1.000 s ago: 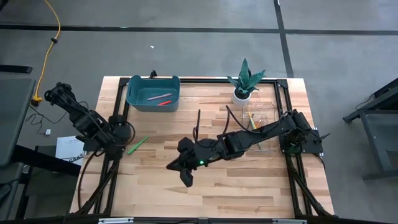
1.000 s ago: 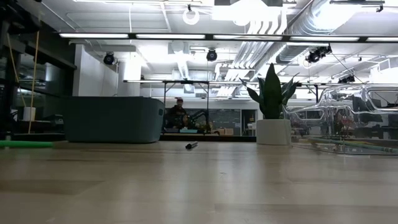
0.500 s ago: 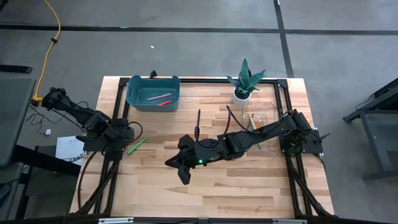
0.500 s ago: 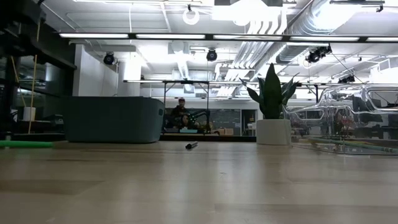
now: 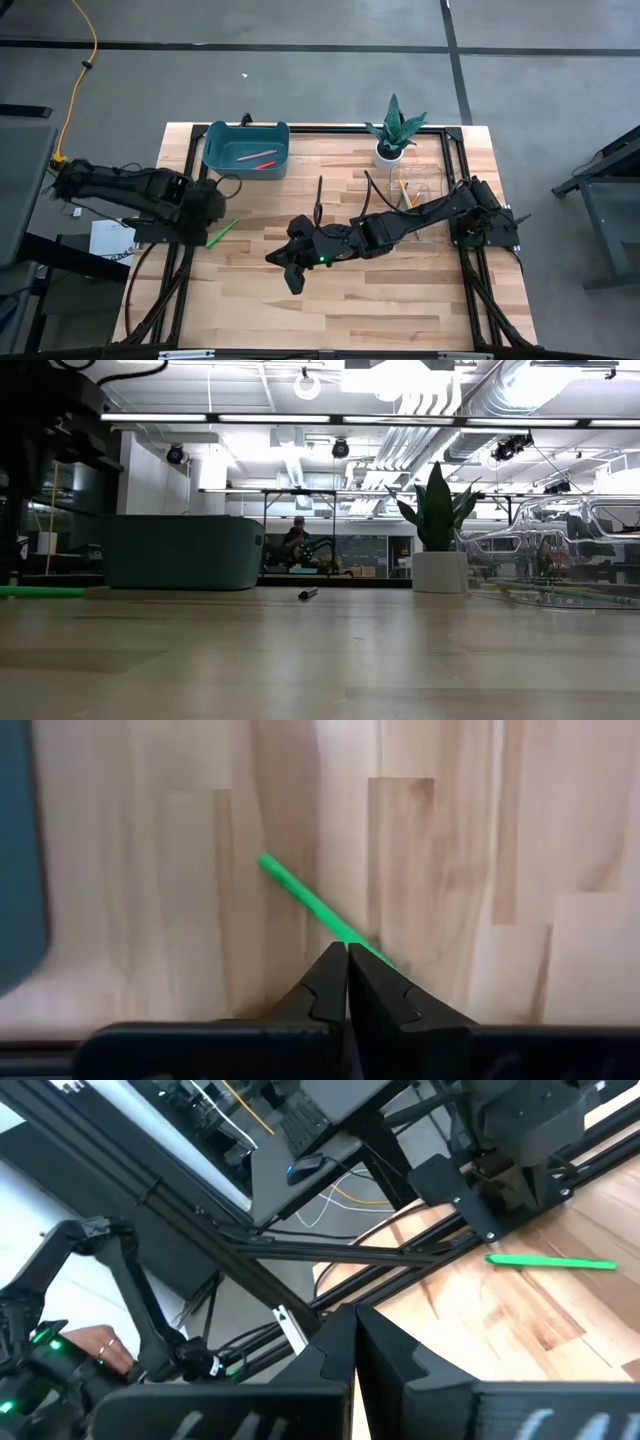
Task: Sort pens & pencils
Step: Put the green pen into the blue bin
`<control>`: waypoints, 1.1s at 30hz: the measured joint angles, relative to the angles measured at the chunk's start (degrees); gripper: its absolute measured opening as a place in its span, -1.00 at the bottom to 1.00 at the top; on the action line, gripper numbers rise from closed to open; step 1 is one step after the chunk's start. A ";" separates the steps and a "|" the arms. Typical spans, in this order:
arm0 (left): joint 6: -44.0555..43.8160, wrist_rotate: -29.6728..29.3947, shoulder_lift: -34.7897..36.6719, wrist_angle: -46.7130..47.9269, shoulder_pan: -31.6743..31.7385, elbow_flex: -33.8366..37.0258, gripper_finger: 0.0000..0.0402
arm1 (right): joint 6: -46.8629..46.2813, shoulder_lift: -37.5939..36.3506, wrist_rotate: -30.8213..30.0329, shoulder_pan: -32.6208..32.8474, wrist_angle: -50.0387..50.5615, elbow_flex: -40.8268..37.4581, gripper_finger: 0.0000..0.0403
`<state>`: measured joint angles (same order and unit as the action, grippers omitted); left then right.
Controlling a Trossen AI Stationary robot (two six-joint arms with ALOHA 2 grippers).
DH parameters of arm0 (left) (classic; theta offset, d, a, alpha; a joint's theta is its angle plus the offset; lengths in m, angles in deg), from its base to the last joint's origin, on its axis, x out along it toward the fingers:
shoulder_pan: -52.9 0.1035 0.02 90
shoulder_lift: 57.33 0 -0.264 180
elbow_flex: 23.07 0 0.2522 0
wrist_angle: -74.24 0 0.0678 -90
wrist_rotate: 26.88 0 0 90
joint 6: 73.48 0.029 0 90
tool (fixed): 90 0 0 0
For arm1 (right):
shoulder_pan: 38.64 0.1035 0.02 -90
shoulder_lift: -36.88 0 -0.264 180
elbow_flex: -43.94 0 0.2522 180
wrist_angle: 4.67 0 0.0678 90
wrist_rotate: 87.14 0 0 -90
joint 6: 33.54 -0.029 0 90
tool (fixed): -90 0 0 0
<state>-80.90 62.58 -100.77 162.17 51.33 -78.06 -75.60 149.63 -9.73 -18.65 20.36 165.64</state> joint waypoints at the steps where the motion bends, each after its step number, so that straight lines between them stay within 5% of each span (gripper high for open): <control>1: 1.45 0.05 -0.06 -0.07 1.28 -0.01 -0.99 | 0.02 0.00 -0.07 0.00 0.02 0.00 -1.00; 15: 14.39 3.82 -3.94 -2.82 10.54 2.01 -1.00 | -0.42 0.00 -0.78 0.04 0.07 0.00 -1.00; 33: 14.69 -0.53 -9.53 -5.14 10.98 3.53 -1.00 | 0.04 0.00 -0.82 0.04 0.74 0.00 -1.00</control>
<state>-66.21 62.05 -110.30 157.03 62.31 -74.53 -75.56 149.63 -10.55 -18.61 21.10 165.64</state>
